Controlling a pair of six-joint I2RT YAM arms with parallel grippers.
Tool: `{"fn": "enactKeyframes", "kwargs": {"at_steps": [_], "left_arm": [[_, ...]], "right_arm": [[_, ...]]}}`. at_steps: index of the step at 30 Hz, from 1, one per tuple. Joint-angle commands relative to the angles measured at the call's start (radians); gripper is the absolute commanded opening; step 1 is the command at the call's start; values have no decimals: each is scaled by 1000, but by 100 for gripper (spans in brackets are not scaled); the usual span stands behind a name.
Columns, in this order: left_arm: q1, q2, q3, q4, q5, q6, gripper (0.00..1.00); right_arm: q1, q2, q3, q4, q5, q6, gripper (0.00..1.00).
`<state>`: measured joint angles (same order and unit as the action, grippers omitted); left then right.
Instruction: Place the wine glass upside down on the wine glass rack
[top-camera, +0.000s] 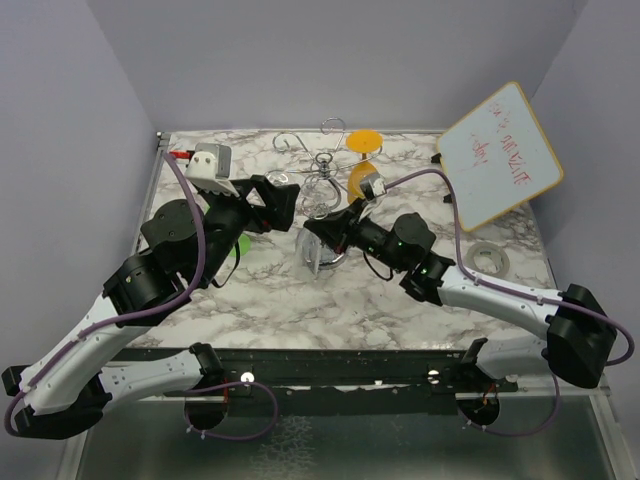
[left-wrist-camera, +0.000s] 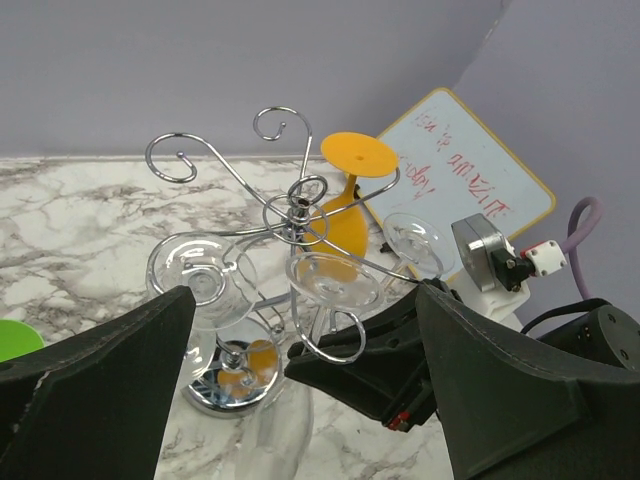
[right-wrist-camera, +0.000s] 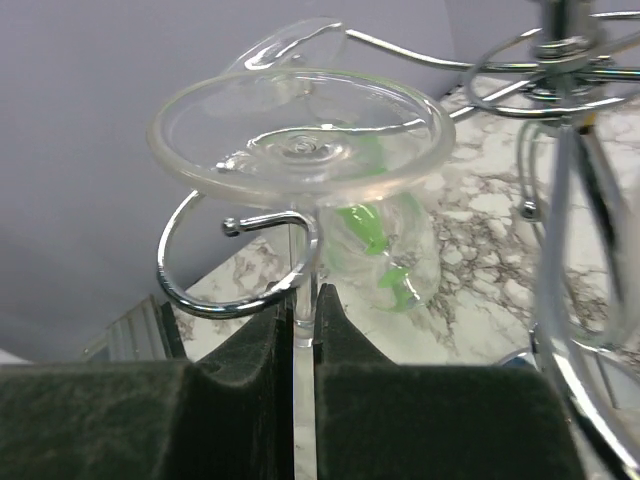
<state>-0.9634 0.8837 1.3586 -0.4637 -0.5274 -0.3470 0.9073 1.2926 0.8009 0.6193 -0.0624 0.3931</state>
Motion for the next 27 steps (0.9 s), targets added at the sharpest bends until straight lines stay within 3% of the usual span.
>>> {"fn": "enactKeyframes", "kwargs": {"at_steps": [1, 14, 27], "left_arm": [[0, -14, -12, -24, -26, -4, 93], [0, -16, -22, -22, -31, -6, 92], [0, -6, -27, -14, -18, 2, 92]], "right_arm": [[6, 8, 23, 100, -168, -20, 1], [6, -27, -31, 141, -258, -34, 1], [5, -92, -93, 84, -65, -50, 2]]}}
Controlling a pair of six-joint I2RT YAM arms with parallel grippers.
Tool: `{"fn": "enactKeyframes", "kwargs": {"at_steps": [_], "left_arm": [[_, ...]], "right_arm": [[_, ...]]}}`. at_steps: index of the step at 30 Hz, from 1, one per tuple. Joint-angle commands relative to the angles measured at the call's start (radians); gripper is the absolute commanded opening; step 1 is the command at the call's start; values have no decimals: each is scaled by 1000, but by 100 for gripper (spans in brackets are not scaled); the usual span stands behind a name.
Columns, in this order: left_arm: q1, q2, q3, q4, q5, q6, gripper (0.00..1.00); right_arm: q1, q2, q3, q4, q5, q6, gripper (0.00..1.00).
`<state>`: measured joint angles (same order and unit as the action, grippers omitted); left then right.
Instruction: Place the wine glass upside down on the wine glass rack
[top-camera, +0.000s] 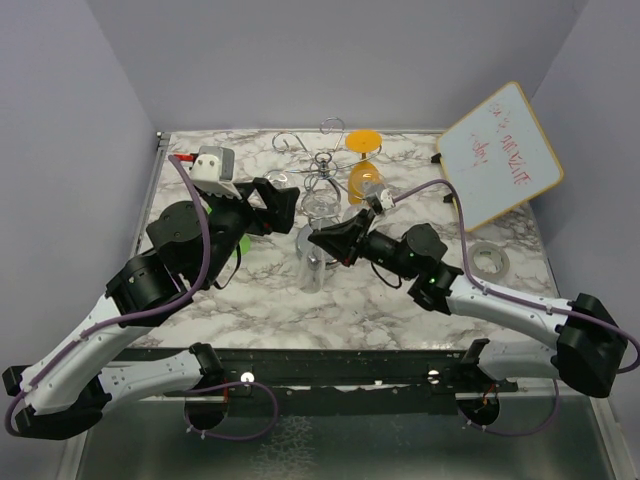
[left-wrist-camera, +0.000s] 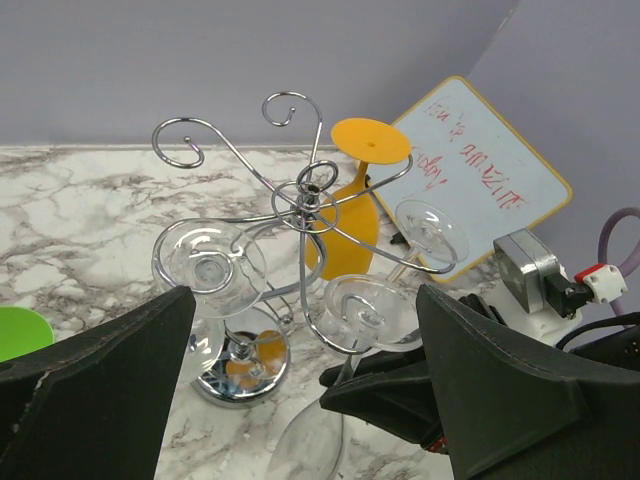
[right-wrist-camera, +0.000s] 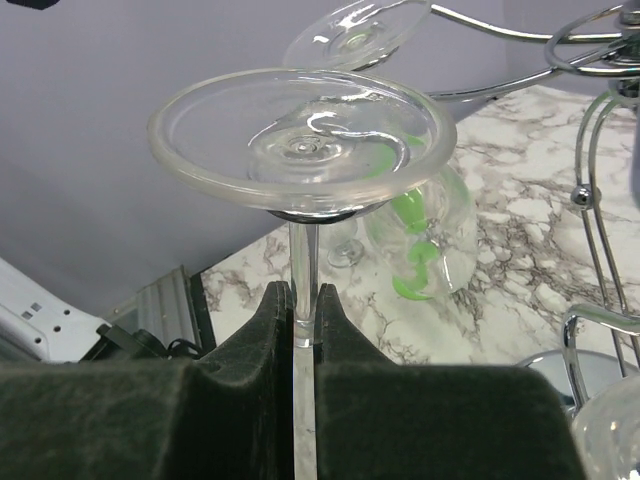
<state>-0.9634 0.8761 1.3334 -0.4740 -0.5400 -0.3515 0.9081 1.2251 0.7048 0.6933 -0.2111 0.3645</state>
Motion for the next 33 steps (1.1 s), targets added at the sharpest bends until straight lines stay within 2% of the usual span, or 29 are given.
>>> {"fn": "enactKeyframes", "kwargs": {"at_steps": [1, 6, 12, 16, 20, 27, 33], "left_arm": [[0, 6, -1, -5, -3, 9, 93], [0, 0, -12, -5, -19, 13, 93], [0, 16, 24, -3, -64, 122, 94], [0, 28, 25, -3, -126, 190, 99], [0, 65, 54, -38, -223, 182, 99], [20, 189, 164, -120, -276, 193, 99], [155, 259, 237, -174, -221, 169, 99]], "right_arm": [[5, -21, 7, -1, 93, -19, 3], [4, 7, 34, -78, 162, 7, 10], [5, 5, 9, -95, 201, 19, 38], [5, -20, -11, -92, 191, -2, 55], [5, -55, -26, -90, 148, -34, 70], [5, -156, -82, -127, 93, -89, 74], [5, -261, -125, -140, 27, -93, 75]]}}
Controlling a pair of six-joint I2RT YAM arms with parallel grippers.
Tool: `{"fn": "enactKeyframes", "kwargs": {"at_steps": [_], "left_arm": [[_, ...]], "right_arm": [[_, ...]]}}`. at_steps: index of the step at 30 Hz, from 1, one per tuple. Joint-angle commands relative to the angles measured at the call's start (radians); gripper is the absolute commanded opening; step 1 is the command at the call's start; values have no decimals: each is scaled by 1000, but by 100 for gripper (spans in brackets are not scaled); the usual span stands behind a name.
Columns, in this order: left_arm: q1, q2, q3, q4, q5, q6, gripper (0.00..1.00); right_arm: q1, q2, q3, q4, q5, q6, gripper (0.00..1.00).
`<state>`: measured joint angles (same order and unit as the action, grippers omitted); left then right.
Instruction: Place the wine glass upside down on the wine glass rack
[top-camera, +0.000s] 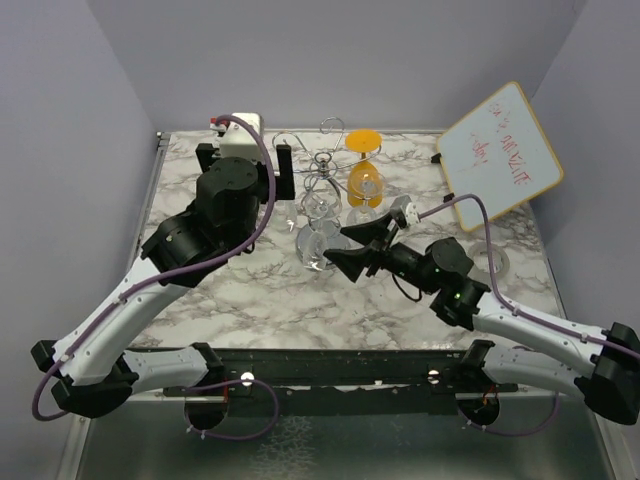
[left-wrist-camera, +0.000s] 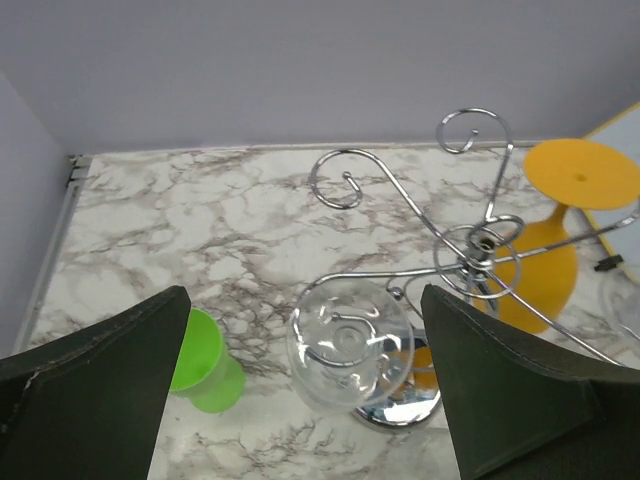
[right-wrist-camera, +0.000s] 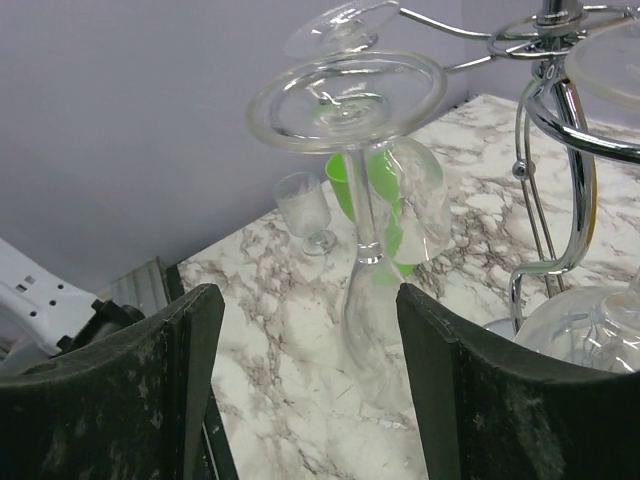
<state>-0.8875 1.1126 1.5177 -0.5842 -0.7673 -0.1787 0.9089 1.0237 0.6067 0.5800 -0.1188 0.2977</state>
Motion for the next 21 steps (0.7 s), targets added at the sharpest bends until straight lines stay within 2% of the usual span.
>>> {"fn": "enactKeyframes", "kwargs": {"at_steps": [1, 5, 9, 11, 17, 21], "left_arm": [[109, 33, 62, -66, 31, -6, 99], [231, 77, 96, -71, 104, -11, 98], [403, 133, 112, -83, 189, -19, 88], [512, 158, 98, -104, 285, -41, 82], [773, 131, -141, -91, 556, -108, 79], [832, 104, -281, -71, 678, -132, 65]], "right_arm": [[4, -75, -32, -35, -67, -27, 75], [4, -136, -41, -120, -77, -35, 75], [3, -232, -63, -233, -137, -78, 75], [4, -297, -71, -303, -125, -93, 75], [4, -484, -53, -485, 26, -78, 74], [4, -556, -40, -533, 103, -53, 74]]}}
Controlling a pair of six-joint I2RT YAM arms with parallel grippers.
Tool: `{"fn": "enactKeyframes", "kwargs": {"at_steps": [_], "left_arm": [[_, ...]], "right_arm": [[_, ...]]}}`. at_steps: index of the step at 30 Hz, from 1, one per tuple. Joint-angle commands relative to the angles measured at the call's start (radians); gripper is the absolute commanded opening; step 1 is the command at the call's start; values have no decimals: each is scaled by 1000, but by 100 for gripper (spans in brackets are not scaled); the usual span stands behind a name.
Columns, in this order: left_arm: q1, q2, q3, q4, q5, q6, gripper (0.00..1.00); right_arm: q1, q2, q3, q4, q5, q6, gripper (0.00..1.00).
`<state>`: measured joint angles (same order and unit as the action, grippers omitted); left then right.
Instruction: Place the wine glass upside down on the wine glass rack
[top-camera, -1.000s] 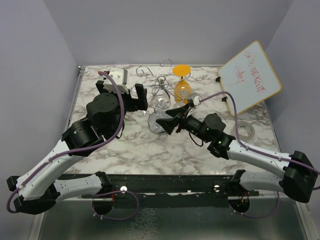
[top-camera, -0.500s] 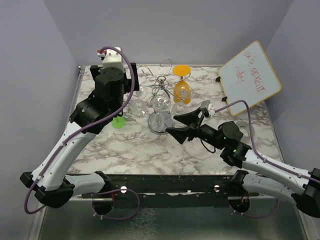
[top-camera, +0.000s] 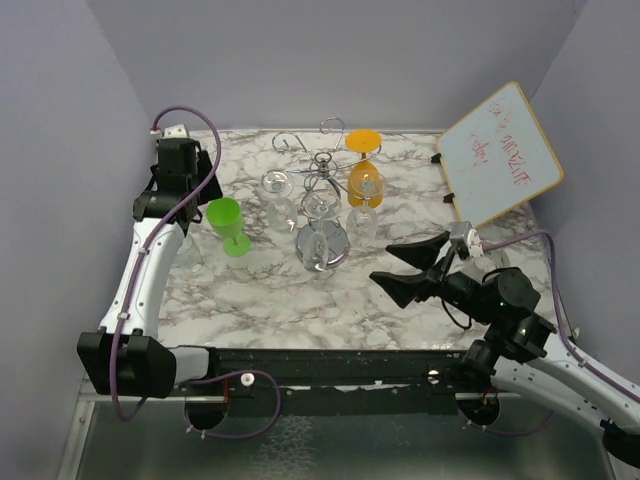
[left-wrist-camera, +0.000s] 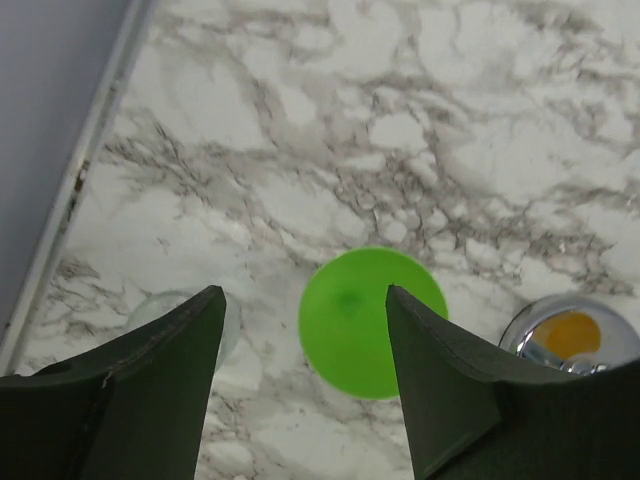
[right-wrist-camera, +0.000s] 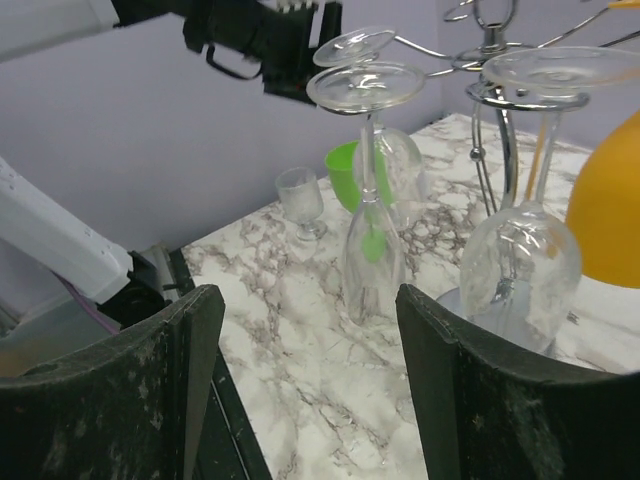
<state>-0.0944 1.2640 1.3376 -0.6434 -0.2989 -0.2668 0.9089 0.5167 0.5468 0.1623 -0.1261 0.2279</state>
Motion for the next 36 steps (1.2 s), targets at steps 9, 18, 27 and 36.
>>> {"fn": "enactKeyframes", "kwargs": {"at_steps": [9, 18, 27, 36], "left_arm": [[59, -72, -274, 20, 131, -76, 48], [73, -19, -300, 72, 227, -118, 18], [74, -66, -125, -6, 169, -130, 0], [73, -240, 123, -112, 94, -194, 0]], "right_arm": [[4, -53, 64, -187, 196, 54, 73], [4, 54, 188, -322, 237, 122, 71], [4, 50, 233, -333, 312, 248, 69], [4, 49, 291, -393, 411, 369, 70]]}}
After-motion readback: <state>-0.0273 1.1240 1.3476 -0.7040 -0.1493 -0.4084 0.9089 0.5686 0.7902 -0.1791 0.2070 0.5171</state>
